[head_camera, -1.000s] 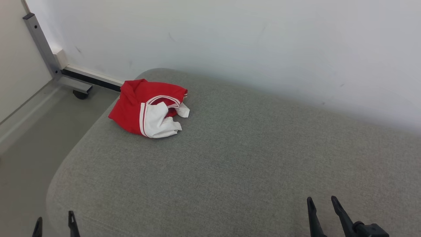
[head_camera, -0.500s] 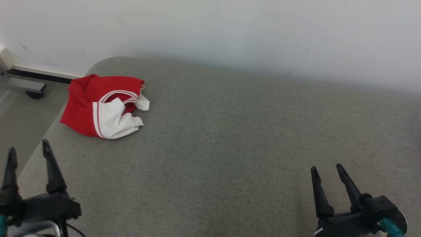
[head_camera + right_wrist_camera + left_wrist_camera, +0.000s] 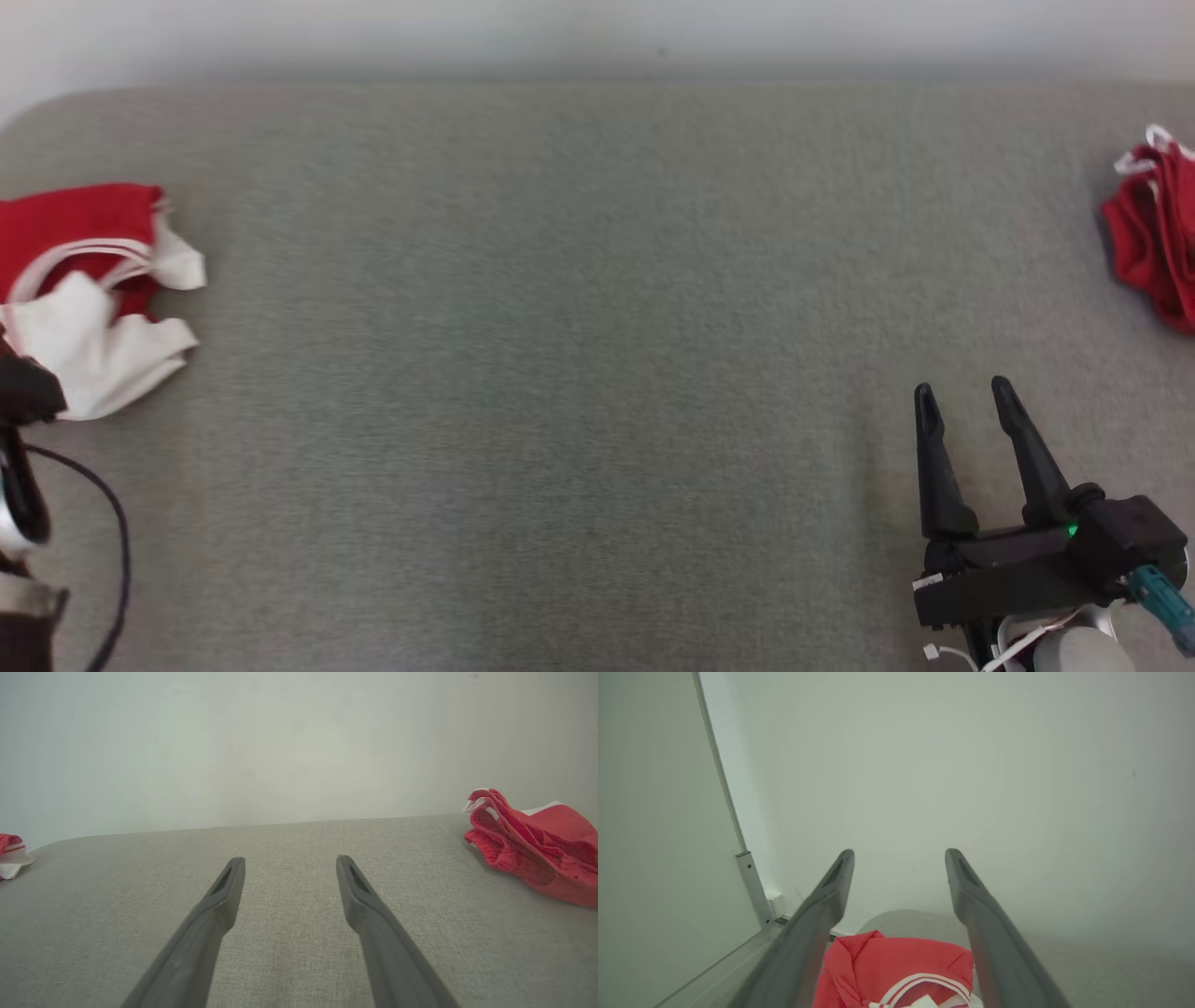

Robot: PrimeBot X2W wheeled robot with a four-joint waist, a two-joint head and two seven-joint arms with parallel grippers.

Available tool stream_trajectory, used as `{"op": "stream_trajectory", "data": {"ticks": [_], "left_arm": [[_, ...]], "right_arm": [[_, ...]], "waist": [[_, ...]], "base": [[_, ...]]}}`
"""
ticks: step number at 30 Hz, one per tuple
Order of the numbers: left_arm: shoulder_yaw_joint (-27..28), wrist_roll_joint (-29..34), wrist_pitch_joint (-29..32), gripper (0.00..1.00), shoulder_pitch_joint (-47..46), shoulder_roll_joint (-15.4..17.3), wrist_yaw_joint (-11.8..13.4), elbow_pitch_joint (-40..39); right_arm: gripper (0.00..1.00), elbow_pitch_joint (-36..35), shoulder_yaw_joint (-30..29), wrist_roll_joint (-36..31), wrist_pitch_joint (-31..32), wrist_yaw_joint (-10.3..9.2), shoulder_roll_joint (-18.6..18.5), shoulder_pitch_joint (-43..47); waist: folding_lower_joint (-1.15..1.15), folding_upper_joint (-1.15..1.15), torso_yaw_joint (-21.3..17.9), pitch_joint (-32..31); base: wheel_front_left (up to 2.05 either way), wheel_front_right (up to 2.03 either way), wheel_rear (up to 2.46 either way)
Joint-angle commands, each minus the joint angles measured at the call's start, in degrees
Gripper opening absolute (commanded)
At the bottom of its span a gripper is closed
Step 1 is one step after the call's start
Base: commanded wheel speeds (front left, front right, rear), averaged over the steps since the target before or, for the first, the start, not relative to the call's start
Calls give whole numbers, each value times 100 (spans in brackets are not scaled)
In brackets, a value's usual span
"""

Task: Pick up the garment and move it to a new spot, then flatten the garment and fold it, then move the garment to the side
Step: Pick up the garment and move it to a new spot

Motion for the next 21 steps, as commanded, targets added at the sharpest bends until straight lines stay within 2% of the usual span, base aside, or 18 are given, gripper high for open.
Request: {"op": "stream_trajectory", "data": {"ticks": [1,14,21], "left_arm": [[-4,17,125,100,-225,136,-31,187],[-132,86,934,100,-1184,827,-114,1884],[-183,-31,2086,100,-1318,999,-67,2684]], "right_arm": [[100,-57,2,34,-55,-15,-16,-110],[100,-178,-28,131,-149,-15,-112,-297],[100,-137,-30,161,-168,-15,-129,-317]], "waist": [[-2,-2,-717,777],[-2,-2,-897,1313],[-2,-2,-896,1334]], "base": [[0,0,0],[0,0,0],[0,0,0]]}}
